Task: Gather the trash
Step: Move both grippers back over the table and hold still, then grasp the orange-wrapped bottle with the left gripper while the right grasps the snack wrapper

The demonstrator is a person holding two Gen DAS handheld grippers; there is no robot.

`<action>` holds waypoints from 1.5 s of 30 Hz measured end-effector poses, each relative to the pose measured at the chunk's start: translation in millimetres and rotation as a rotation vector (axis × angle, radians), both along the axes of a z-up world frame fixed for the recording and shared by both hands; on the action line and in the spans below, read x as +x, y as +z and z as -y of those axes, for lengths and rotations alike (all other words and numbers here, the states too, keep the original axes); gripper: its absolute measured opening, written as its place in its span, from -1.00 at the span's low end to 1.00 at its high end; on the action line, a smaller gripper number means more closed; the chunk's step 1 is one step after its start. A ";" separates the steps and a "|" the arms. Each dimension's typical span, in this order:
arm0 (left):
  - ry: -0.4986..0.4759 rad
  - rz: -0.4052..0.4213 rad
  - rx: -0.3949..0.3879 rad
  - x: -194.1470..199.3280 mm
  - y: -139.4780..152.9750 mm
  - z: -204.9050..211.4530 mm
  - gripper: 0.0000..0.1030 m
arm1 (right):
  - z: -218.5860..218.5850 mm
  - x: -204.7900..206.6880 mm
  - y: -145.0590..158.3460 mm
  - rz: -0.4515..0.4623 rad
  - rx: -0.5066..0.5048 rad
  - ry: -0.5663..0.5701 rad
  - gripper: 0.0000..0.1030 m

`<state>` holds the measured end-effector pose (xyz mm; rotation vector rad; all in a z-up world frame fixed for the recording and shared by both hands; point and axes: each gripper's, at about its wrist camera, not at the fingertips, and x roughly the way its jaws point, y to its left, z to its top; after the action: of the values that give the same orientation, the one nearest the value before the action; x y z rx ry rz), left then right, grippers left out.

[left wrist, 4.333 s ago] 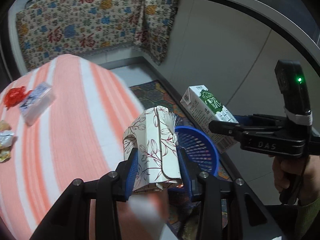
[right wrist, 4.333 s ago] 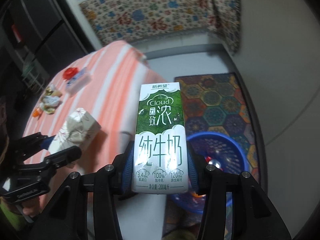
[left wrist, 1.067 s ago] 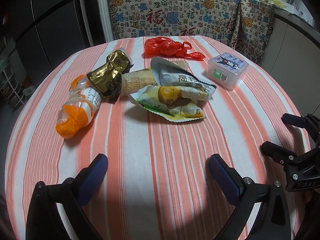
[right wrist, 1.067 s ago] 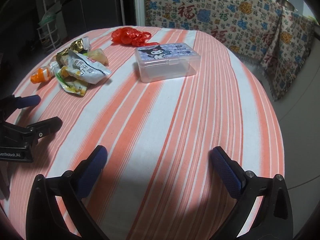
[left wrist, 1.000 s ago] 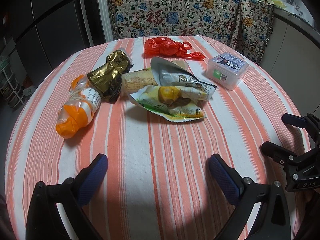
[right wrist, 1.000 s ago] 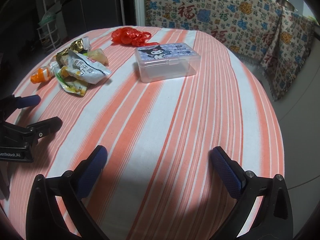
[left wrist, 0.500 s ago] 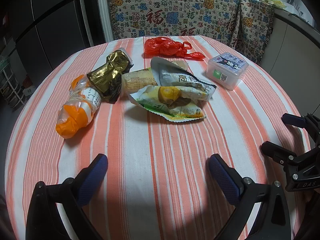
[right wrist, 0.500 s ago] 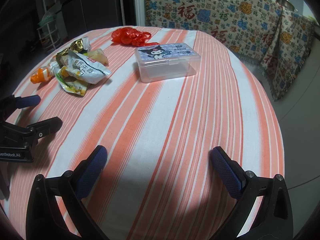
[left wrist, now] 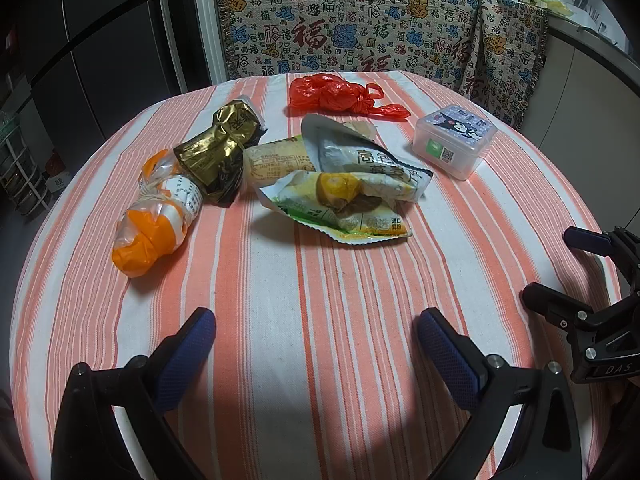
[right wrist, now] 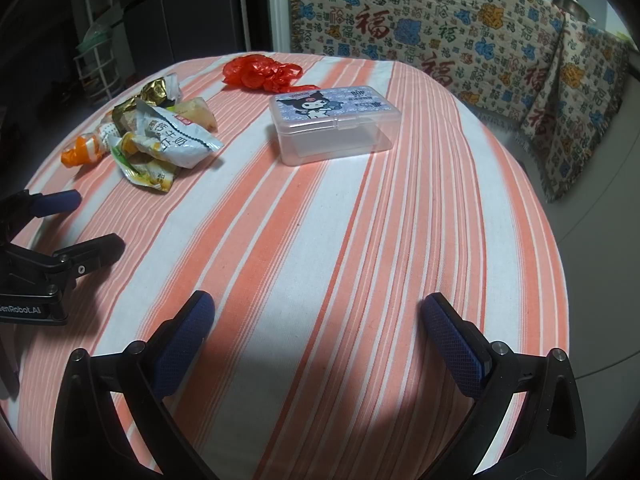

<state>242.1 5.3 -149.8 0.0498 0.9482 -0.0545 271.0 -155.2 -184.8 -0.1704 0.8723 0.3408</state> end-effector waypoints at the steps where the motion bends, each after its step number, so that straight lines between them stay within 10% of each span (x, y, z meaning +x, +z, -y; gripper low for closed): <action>1: 0.000 0.000 0.000 0.1 0.0 -0.1 1.00 | -0.1 -0.2 0.0 0.000 0.000 0.000 0.99; 26: -0.019 -0.054 -0.018 -2.0 2.9 -3.8 1.00 | 0.0 0.6 -0.2 0.000 0.001 -0.001 0.99; 30: 0.008 0.061 -0.120 -17.0 33.5 -47.4 1.00 | -1.7 1.2 -1.0 -0.001 0.003 -0.001 0.99; 40: 0.065 -0.036 -0.182 64.2 25.3 -107.9 0.96 | -3.0 1.8 -1.8 -0.001 0.003 0.001 0.99; 45: 0.018 -0.050 -0.115 59.2 14.2 -100.2 -0.15 | -3.2 1.7 -2.0 -0.001 0.003 0.001 0.99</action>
<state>301.3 105.6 -135.7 -0.0662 0.9936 -0.0938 272.7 -152.0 -186.9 -0.1680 0.8727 0.3430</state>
